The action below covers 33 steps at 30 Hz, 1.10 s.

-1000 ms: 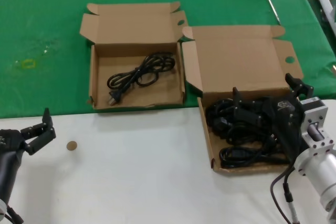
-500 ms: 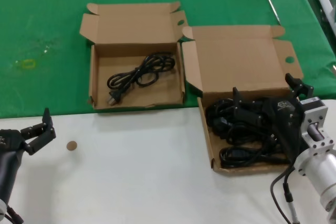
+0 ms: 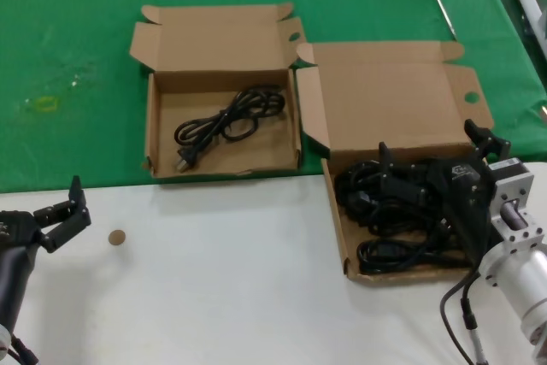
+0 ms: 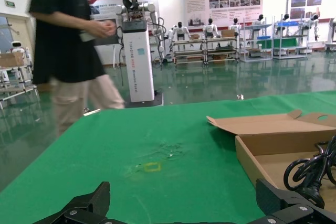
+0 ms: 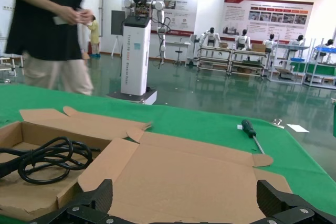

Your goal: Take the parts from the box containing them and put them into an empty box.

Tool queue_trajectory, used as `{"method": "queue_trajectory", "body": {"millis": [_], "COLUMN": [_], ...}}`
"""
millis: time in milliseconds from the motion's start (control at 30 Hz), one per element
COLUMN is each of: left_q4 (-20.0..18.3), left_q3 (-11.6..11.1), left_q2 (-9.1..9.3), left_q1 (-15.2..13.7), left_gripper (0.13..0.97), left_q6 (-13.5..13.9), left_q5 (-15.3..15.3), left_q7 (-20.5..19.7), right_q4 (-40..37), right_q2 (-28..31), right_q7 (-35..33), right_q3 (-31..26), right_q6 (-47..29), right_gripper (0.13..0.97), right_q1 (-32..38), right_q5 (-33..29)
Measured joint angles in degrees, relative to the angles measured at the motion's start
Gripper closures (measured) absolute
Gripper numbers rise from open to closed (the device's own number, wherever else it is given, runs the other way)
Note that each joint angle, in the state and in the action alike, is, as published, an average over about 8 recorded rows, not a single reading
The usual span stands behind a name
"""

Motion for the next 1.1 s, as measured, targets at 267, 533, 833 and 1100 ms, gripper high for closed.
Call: {"method": "queue_trajectory", "body": {"millis": [267,533,833,1100], "left_q4": [0.00,0.00,0.00,0.00], "left_q3": [0.00,0.00,0.00,0.00], "left_q2": [0.00,0.00,0.00,0.00], "left_q1": [0.00,0.00,0.00,0.00], "left_gripper": [0.132,0.132,0.132,0.132], "left_q6": [0.00,0.00,0.00,0.00], "left_q5": [0.00,0.00,0.00,0.00], "left_q7": [0.00,0.00,0.00,0.00], "right_q4": [0.00,0.00,0.00,0.00], "right_q2": [0.00,0.00,0.00,0.00], "right_q7": [0.00,0.00,0.00,0.00], "right_q3": [0.00,0.00,0.00,0.00], "right_q6": [0.00,0.00,0.00,0.00], "right_gripper": [0.129,0.129,0.129,0.129], "right_q1": [0.00,0.00,0.00,0.00], "right_q5": [0.00,0.00,0.00,0.00]}}
